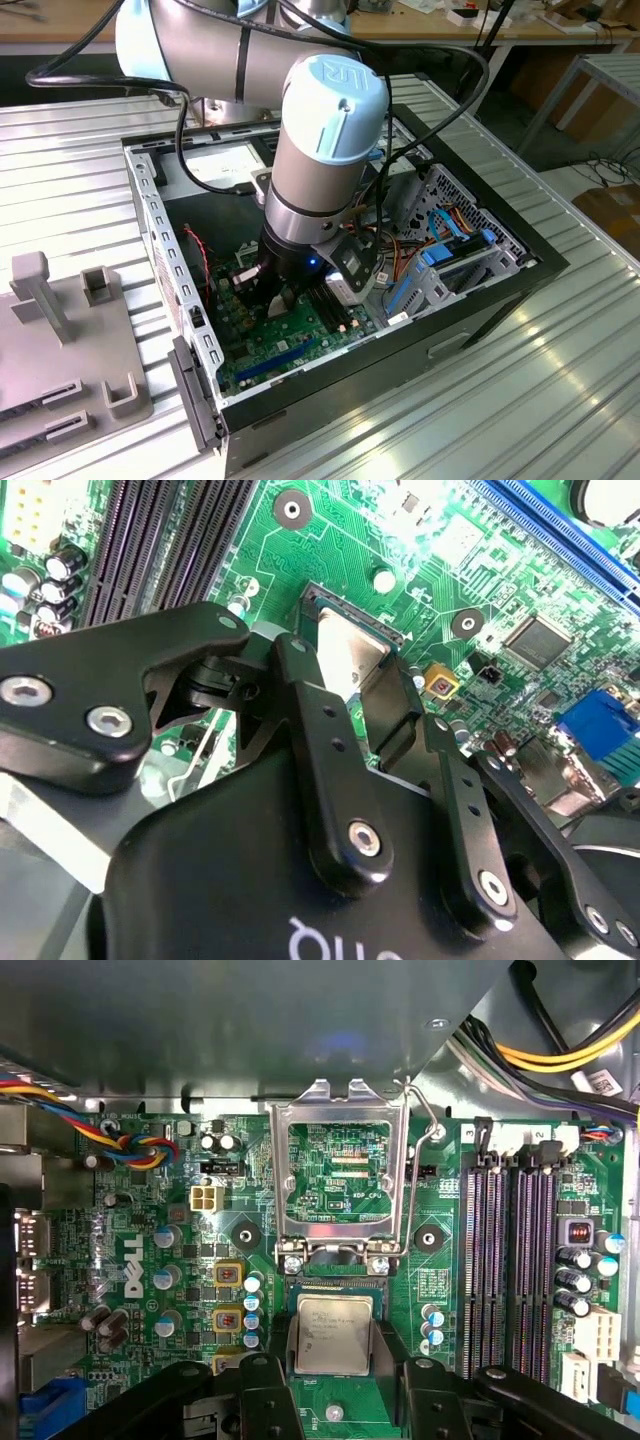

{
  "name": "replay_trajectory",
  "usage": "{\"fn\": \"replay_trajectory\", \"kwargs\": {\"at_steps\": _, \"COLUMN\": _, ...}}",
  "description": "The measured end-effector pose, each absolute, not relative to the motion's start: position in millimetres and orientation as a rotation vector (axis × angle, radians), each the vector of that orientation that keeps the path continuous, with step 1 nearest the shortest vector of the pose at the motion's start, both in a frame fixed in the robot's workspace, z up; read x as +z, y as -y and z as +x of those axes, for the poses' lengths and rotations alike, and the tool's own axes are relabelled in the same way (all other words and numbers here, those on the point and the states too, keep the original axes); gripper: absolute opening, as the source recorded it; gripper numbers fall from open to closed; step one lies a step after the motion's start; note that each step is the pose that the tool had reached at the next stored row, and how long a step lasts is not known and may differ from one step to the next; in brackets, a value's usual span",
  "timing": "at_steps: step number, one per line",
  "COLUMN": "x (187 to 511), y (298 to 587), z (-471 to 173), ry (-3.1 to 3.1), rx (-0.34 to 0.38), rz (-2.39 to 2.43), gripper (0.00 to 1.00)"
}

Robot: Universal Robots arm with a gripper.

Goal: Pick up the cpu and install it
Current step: 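Place the cpu into insertion slot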

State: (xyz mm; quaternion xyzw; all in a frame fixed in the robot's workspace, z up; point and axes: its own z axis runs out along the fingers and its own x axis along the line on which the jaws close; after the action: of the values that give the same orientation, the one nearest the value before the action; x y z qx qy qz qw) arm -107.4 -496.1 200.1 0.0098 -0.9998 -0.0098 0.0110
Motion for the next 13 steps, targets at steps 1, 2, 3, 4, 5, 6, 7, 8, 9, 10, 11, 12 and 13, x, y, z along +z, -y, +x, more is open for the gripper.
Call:
{"fn": "replay_trajectory", "kwargs": {"at_steps": 1, "x": 200.5, "y": 496.0, "z": -107.4, "ry": 3.119, "rx": -0.03, "rz": 0.031, "gripper": 0.44}}
{"fn": "replay_trajectory", "kwargs": {"at_steps": 2, "x": 201.2, "y": 496.0, "z": -107.4, "ry": 3.119, "rx": -0.03, "rz": 0.031, "gripper": 0.44}}
{"fn": "replay_trajectory", "kwargs": {"at_steps": 3, "x": 201.8, "y": 496.0, "z": -107.4, "ry": 3.119, "rx": -0.03, "rz": 0.031, "gripper": 0.44}}
{"fn": "replay_trajectory", "kwargs": {"at_steps": 4, "x": 202.5, "y": 496.1, "z": -107.4, "ry": 3.119, "rx": -0.03, "rz": 0.031, "gripper": 0.44}}
{"fn": "replay_trajectory", "kwargs": {"at_steps": 5, "x": 203.7, "y": 496.1, "z": -107.4, "ry": 3.119, "rx": -0.03, "rz": 0.031, "gripper": 0.44}}
{"fn": "replay_trajectory", "kwargs": {"at_steps": 6, "x": 204.5, "y": 496.1, "z": -107.4, "ry": 3.119, "rx": -0.03, "rz": 0.031, "gripper": 0.44}}
{"fn": "replay_trajectory", "kwargs": {"at_steps": 7, "x": 205.2, "y": 496.1, "z": -107.4, "ry": 3.119, "rx": -0.03, "rz": 0.031, "gripper": 0.44}}
{"fn": "replay_trajectory", "kwargs": {"at_steps": 8, "x": 205.4, "y": 496.0, "z": -107.4, "ry": 3.119, "rx": -0.03, "rz": 0.031, "gripper": 0.44}}
{"fn": "replay_trajectory", "kwargs": {"at_steps": 9, "x": 205.5, "y": 496.0, "z": -107.4, "ry": 3.119, "rx": -0.03, "rz": 0.031, "gripper": 0.44}}
{"fn": "replay_trajectory", "kwargs": {"at_steps": 10, "x": 205.8, "y": 496.1, "z": -107.4, "ry": 3.119, "rx": -0.03, "rz": 0.031, "gripper": 0.44}}
{"fn": "replay_trajectory", "kwargs": {"at_steps": 11, "x": 205.9, "y": 496.1, "z": -107.4, "ry": 3.119, "rx": -0.03, "rz": 0.031, "gripper": 0.44}}
{"fn": "replay_trajectory", "kwargs": {"at_steps": 12, "x": 206.0, "y": 496.1, "z": -107.4, "ry": 3.119, "rx": -0.03, "rz": 0.031, "gripper": 0.44}}
{"fn": "replay_trajectory", "kwargs": {"at_steps": 13, "x": 206.0, "y": 496.1, "z": -107.4, "ry": 3.119, "rx": -0.03, "rz": 0.031, "gripper": 0.44}}
